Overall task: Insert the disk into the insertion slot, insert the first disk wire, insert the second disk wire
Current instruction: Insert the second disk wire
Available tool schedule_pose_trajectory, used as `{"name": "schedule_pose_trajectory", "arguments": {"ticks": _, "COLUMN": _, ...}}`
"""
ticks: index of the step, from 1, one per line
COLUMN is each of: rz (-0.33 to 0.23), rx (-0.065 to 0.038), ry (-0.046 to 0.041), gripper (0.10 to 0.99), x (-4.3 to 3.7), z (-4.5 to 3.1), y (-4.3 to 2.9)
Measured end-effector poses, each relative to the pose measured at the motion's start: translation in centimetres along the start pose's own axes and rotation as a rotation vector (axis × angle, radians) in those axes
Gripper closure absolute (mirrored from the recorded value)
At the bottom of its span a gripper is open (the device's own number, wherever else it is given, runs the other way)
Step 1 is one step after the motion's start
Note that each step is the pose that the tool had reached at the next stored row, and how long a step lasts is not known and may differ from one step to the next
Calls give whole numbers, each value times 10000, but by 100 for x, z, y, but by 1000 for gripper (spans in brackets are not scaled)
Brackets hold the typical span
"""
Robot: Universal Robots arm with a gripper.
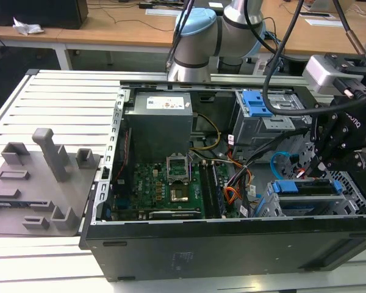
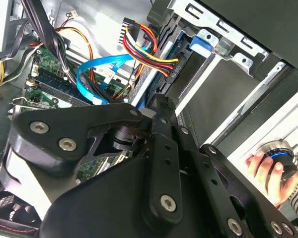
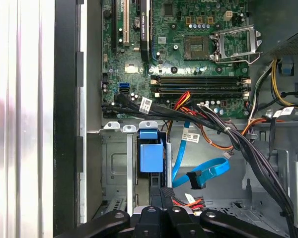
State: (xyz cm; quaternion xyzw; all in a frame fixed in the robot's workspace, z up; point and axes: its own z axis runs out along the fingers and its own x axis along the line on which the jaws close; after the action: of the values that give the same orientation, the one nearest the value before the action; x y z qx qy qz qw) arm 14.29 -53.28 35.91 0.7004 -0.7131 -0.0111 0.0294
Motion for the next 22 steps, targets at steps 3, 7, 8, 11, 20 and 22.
{"name": "schedule_pose_trajectory", "arguments": {"ticks": 3, "rz": 0, "rx": 0, "ry": 0, "gripper": 918, "x": 0, "z": 0, "y": 0}}
{"name": "schedule_pose_trajectory", "arguments": {"ticks": 7, "rz": 1, "rx": -1, "ry": -1, "gripper": 725, "x": 0, "z": 2, "y": -1}}
{"name": "schedule_pose_trajectory", "arguments": {"ticks": 8, "rz": 0, "rx": 0, "ry": -3, "gripper": 725, "x": 0, "z": 2, "y": -6}}
{"name": "schedule_pose_trajectory", "arguments": {"ticks": 11, "rz": 0, "rx": 0, "ry": 0, "gripper": 725, "x": -3, "z": -1, "y": -41}}
{"name": "schedule_pose_trajectory", "arguments": {"ticks": 20, "rz": -14, "rx": 0, "ry": 1, "gripper": 725, "x": -119, "z": -10, "y": -139}}
{"name": "schedule_pose_trajectory", "arguments": {"ticks": 22, "rz": -16, "rx": 0, "ry": 0, "gripper": 725, "x": -166, "z": -12, "y": -147}}
